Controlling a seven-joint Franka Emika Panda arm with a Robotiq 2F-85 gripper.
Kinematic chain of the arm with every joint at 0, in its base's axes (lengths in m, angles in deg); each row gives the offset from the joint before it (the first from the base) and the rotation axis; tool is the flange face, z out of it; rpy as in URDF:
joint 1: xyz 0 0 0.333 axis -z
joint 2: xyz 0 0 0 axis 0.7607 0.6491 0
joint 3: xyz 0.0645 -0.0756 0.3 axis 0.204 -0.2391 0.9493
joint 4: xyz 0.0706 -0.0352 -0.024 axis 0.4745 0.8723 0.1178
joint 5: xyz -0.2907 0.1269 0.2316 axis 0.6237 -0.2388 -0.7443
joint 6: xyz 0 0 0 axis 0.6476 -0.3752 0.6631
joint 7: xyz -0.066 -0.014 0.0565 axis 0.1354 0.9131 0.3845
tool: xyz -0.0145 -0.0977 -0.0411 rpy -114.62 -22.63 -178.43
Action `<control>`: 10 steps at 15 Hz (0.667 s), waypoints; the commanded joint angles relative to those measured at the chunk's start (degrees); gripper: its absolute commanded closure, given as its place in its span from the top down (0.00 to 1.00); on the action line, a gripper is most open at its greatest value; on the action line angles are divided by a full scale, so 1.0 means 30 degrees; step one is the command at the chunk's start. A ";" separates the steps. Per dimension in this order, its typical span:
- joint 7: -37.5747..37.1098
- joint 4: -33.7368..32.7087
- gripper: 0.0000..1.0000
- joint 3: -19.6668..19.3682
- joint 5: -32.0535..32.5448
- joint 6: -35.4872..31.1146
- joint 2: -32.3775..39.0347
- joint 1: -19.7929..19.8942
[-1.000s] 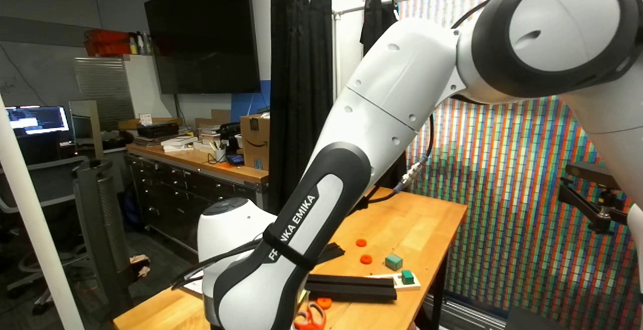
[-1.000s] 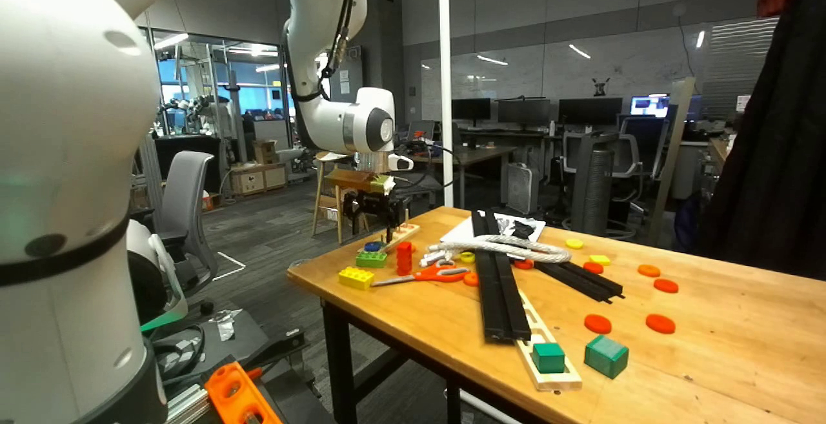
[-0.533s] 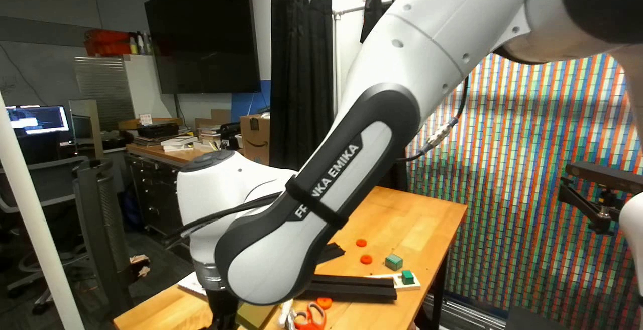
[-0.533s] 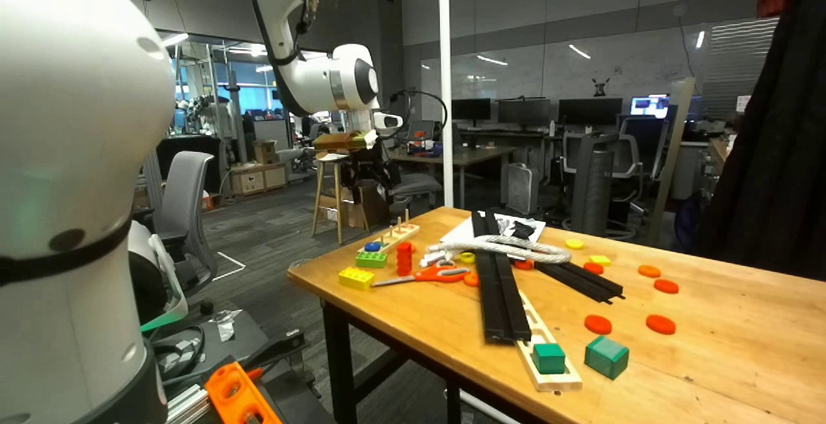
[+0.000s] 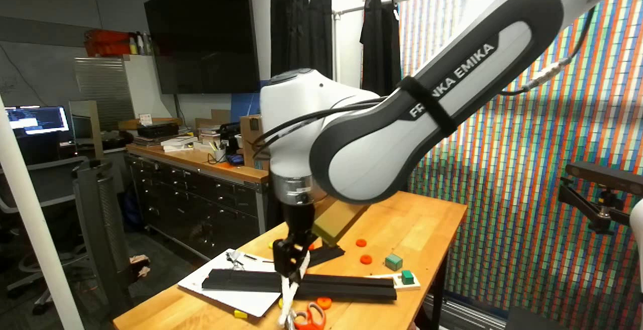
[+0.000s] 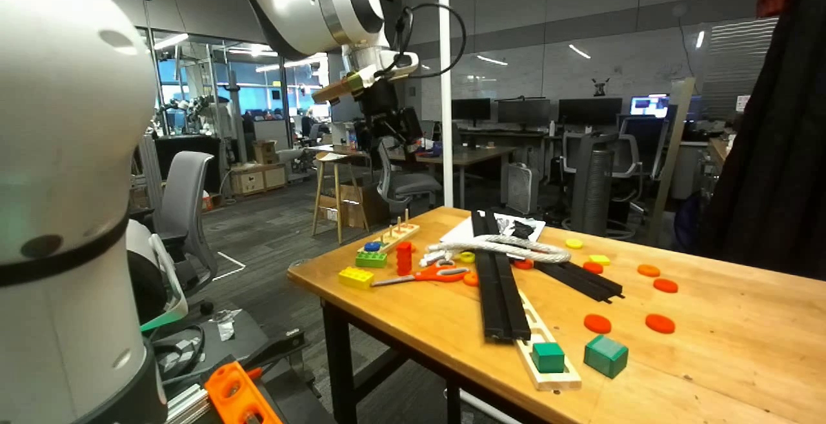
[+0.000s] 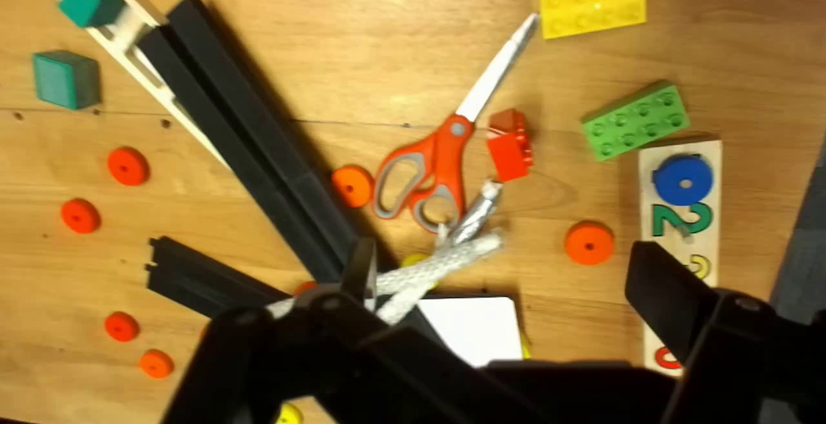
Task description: Pick the blue ring and put it on the object
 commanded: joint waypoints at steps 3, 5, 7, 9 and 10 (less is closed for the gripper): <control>0.3769 0.3509 1.00 -0.0535 -0.0769 0.0980 -0.5589 0.3616; 0.7042 0.4354 1.00 -0.2214 -0.0973 0.1813 -0.7196 0.3635; 1.0095 0.4996 1.00 -0.4555 -0.0490 0.3169 -0.8856 0.2591; 1.3217 0.5309 1.00 -0.5597 -0.0417 0.4618 -1.0596 0.3024; 1.4649 0.5350 1.00 -0.6010 -0.0363 0.5366 -1.1355 0.3269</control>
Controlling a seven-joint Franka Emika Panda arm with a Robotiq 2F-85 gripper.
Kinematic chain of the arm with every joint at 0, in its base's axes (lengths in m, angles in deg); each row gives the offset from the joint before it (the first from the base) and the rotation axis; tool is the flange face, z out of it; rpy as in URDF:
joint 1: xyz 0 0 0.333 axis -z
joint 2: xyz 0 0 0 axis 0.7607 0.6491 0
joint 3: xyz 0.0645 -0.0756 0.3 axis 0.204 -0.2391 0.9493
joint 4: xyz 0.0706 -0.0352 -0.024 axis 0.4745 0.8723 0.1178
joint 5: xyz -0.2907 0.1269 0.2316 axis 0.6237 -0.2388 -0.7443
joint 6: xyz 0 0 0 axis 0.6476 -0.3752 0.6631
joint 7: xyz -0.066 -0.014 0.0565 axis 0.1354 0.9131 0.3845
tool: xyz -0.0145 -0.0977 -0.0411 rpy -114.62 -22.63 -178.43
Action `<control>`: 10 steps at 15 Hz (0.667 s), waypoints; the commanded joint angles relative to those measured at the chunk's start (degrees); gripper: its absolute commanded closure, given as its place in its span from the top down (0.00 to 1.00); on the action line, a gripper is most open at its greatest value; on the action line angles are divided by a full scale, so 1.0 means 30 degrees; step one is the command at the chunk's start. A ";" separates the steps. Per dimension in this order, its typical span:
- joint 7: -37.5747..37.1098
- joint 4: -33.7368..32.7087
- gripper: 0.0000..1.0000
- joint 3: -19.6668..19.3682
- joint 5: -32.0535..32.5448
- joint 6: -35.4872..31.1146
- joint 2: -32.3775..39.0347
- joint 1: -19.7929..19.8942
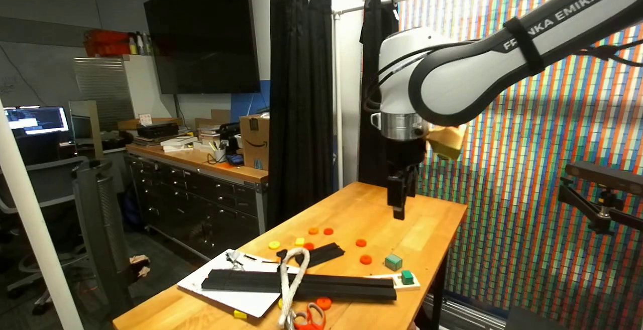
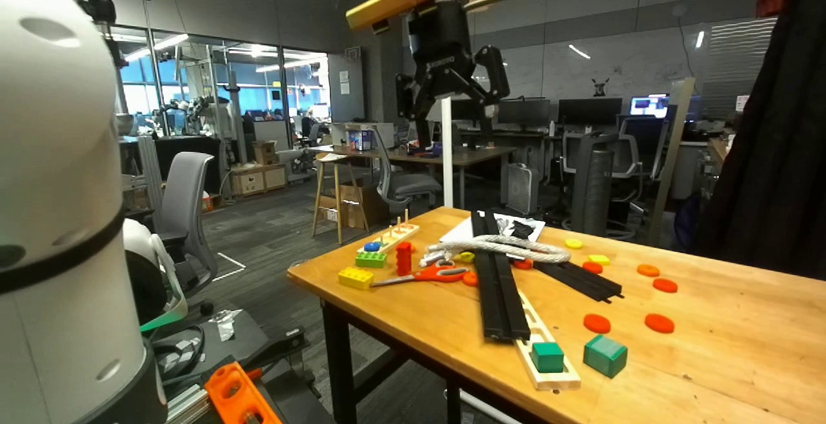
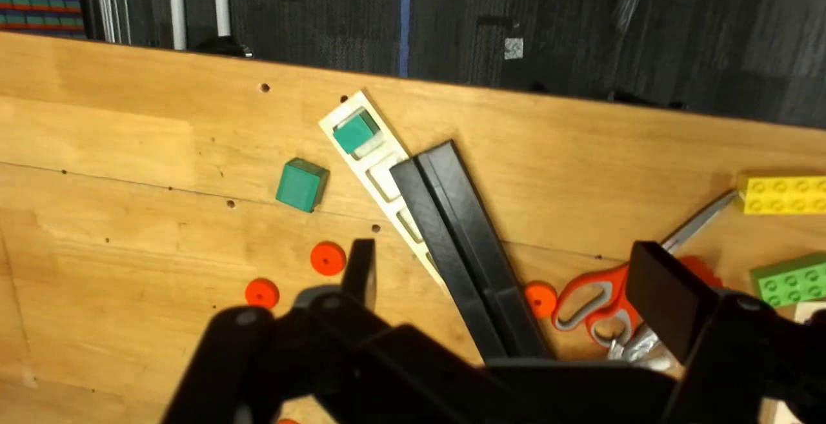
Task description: Pick the blue ring and put it on the object
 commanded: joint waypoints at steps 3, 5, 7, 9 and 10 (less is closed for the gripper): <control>0.7455 0.0950 1.00 -0.1091 -0.0472 0.3179 -0.4787 0.1474; 0.8734 0.1088 1.00 -0.1299 -0.0576 0.3665 -0.5669 0.1689; 0.8073 0.0713 1.00 -0.0924 -0.0550 0.3513 -0.4764 0.1995; 0.8449 0.0945 1.00 -0.1059 -0.0615 0.3744 -0.5405 0.2001; 0.8496 0.1039 1.00 -0.1073 -0.0617 0.3778 -0.5558 0.1990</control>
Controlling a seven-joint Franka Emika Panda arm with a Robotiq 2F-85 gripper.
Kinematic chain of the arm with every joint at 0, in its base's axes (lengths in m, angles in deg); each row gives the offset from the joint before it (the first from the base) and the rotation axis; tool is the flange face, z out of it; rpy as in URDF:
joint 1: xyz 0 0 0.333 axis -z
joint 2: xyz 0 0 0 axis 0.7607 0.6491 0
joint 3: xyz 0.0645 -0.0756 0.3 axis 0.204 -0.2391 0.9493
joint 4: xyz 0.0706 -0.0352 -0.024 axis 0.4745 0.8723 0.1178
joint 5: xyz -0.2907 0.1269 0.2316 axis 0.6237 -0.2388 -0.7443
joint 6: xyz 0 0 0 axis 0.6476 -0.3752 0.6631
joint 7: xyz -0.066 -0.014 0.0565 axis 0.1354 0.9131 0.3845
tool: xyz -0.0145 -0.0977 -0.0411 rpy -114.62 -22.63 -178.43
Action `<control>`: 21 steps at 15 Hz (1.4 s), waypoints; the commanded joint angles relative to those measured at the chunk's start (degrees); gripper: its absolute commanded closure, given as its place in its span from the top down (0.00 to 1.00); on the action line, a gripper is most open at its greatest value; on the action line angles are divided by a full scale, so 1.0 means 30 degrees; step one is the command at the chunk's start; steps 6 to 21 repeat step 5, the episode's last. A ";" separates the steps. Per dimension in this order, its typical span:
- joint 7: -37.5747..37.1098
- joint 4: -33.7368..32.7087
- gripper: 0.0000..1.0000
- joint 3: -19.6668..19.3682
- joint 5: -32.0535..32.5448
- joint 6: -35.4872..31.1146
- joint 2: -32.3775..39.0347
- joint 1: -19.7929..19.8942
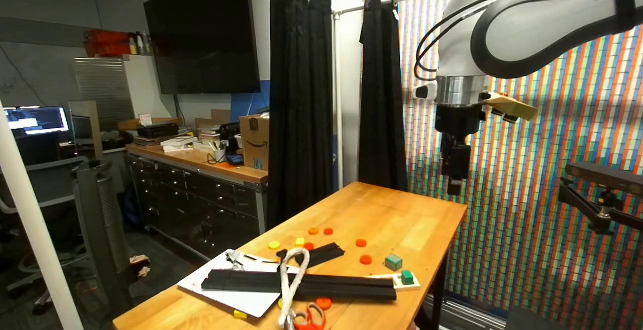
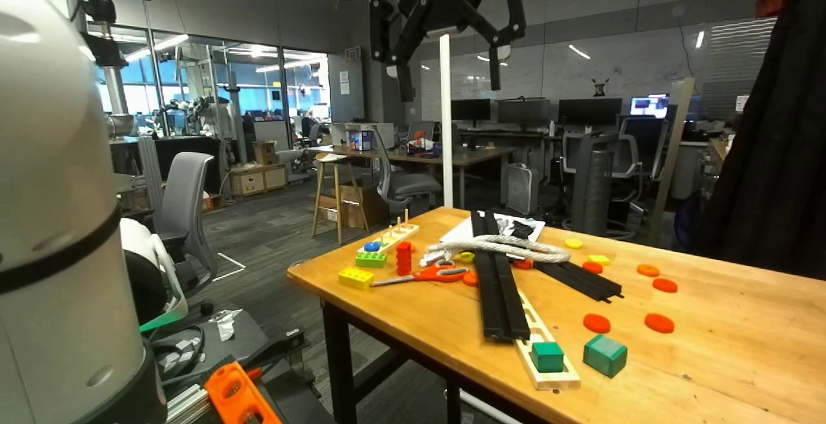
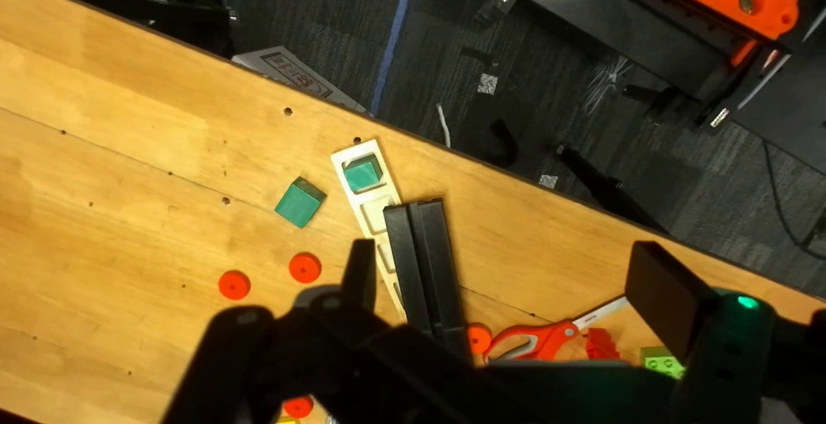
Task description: Pick the blue ring and put it on the object
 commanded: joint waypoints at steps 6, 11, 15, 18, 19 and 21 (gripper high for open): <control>0.0250 0.0063 1.00 0.0247 -0.0212 -0.0006 0.0012 0.0291; 0.0250 0.0063 1.00 0.0247 -0.0212 -0.0006 0.0012 0.0291; 0.0250 0.0063 1.00 0.0247 -0.0212 -0.0006 0.0012 0.0291; 0.0250 0.0063 1.00 0.0247 -0.0212 -0.0006 0.0012 0.0291; 0.0250 0.0063 1.00 0.0247 -0.0212 -0.0006 0.0012 0.0291; 0.0250 0.0063 1.00 0.0247 -0.0212 -0.0006 0.0012 0.0291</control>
